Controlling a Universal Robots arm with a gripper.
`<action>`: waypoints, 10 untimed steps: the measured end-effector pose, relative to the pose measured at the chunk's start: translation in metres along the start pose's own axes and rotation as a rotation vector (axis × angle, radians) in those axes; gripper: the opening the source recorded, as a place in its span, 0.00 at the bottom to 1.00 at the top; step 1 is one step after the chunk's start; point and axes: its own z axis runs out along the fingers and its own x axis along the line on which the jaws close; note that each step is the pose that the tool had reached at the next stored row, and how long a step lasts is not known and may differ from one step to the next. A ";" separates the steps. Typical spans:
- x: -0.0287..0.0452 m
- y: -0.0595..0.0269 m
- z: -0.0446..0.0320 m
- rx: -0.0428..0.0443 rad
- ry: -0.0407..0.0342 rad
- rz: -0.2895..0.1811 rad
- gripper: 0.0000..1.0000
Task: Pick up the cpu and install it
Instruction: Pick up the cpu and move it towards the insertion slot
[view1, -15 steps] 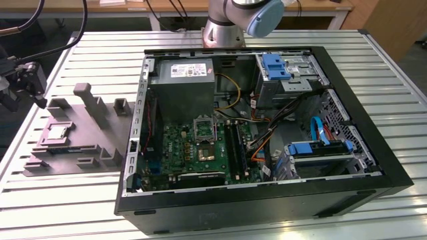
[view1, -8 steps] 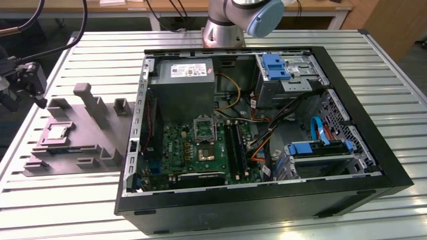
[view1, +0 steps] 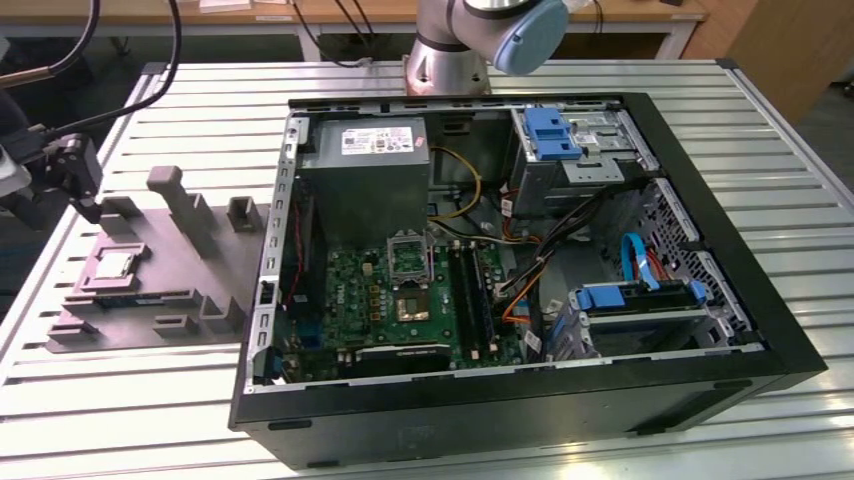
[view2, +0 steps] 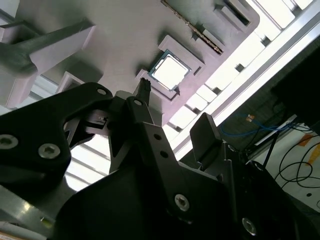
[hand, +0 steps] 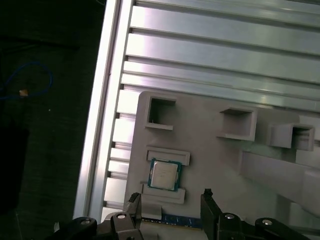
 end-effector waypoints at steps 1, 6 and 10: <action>-0.0004 -0.0001 0.0020 0.0000 -0.0005 0.010 0.59; -0.0009 -0.0007 0.0109 0.0002 -0.0021 0.044 0.59; -0.0009 -0.0010 0.0182 0.0003 -0.0030 0.060 0.59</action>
